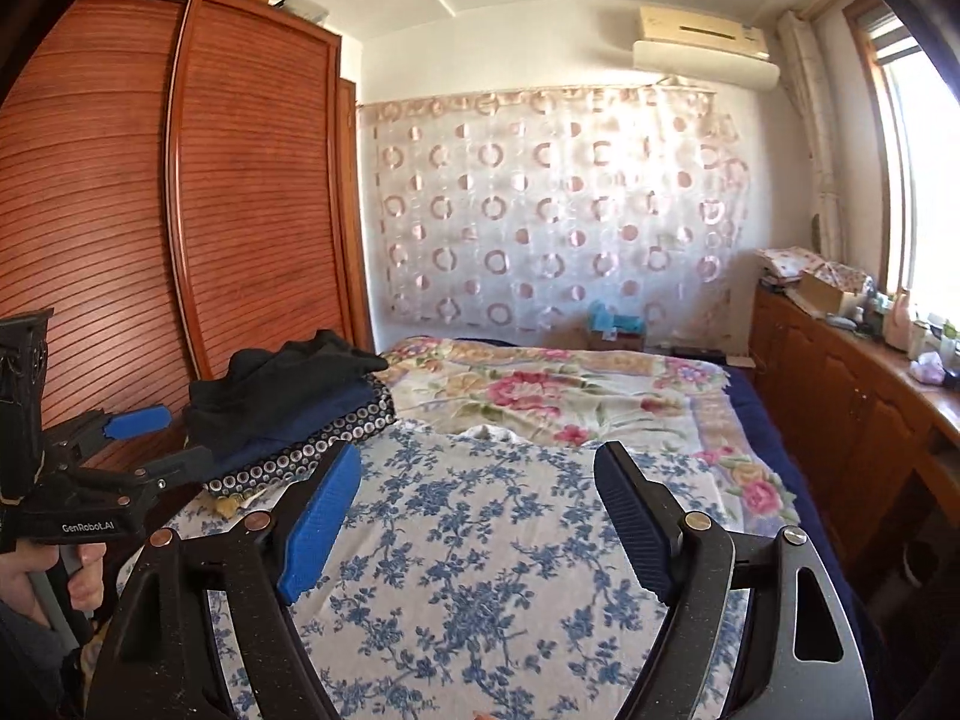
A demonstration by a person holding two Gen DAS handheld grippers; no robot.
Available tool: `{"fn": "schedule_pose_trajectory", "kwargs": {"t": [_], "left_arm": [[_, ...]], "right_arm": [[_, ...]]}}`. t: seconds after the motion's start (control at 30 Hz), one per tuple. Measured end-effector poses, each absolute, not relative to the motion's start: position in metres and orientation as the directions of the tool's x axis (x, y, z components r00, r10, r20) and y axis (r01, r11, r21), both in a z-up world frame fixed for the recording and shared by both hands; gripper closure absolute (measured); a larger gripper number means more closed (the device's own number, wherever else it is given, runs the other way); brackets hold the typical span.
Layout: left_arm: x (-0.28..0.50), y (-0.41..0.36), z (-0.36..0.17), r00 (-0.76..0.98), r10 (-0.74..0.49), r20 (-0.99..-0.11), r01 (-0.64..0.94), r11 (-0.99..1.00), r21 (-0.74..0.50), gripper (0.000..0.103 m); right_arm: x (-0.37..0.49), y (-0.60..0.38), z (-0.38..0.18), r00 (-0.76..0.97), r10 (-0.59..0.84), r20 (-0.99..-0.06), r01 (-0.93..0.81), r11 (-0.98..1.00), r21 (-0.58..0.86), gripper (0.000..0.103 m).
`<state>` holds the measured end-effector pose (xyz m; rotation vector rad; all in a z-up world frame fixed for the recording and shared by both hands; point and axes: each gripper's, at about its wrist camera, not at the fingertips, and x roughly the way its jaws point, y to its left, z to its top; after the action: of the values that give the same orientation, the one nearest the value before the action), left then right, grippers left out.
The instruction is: Fold small clothes
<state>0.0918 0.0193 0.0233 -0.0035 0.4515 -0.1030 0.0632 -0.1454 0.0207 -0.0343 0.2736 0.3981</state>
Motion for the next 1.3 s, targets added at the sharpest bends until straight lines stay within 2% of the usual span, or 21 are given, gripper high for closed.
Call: {"fn": "schedule_pose_trajectory", "kwargs": {"t": [0.5,1.3], "left_arm": [[0.065,-0.006,0.046,0.909,-0.077,-0.41,0.076,0.997,-0.018,0.014],[0.062,-0.007,0.045,0.91,-0.056,-0.411,0.051,0.998,-0.022,0.014]], "right_arm": [[-0.002,-0.14,0.004,0.92,0.313,-0.237,-0.311,0.949,0.045,0.021],[0.012,-0.158,0.008,0.917,0.31,-0.253,-0.305,0.951,0.059,0.021]]}}
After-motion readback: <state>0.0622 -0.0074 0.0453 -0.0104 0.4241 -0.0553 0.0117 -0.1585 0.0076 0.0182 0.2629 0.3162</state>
